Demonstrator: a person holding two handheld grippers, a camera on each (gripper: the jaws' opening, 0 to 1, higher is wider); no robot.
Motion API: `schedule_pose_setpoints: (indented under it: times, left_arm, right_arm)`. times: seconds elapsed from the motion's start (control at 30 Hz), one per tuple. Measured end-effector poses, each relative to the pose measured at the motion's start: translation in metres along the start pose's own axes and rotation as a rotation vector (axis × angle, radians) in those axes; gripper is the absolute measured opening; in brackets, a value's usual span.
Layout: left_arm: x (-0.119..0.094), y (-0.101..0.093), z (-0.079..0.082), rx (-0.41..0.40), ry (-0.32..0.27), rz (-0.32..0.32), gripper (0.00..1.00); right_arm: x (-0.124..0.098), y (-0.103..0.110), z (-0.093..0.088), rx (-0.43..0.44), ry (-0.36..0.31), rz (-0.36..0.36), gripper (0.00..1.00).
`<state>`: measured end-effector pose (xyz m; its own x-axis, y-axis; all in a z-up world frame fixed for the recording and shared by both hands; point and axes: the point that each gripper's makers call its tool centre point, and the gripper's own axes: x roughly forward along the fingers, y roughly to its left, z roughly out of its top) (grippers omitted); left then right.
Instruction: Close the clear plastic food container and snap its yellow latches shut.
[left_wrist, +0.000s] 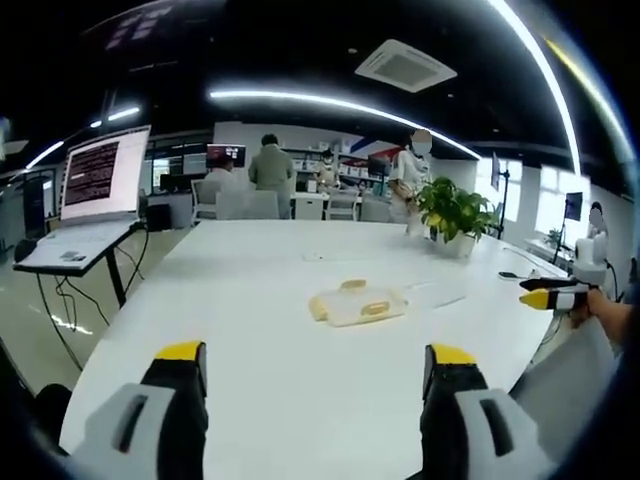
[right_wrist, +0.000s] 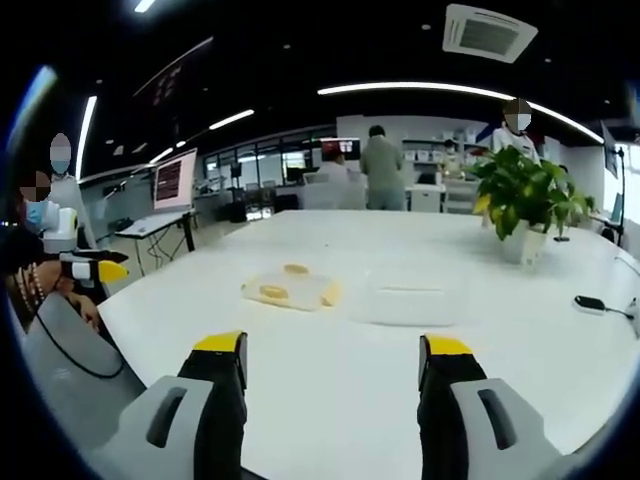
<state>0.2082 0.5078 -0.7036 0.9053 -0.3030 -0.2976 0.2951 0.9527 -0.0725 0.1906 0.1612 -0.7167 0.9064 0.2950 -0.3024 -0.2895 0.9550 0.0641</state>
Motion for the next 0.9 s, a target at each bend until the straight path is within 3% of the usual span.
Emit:
schedule_pose_setpoints:
  times: [0.57, 0.8, 0.9]
  left_arm:
    - [0.0005, 0.0003, -0.0017, 0.001, 0.014, -0.008, 0.85]
    - [0.0007, -0.0014, -0.0005, 0.041, 0.019, -0.011, 0.82]
    - [0.0024, -0.0009, -0.0032, 0.034, 0.047, -0.015, 0.82]
  right_arm:
    - [0.0002, 0.0009, 0.0, 0.004, 0.006, 0.002, 0.66]
    - [0.0007, 0.005, 0.0034, -0.041, 0.003, 0.014, 0.62]
    - [0.0009, 0.006, 0.0037, -0.054, 0.008, 0.019, 0.62]
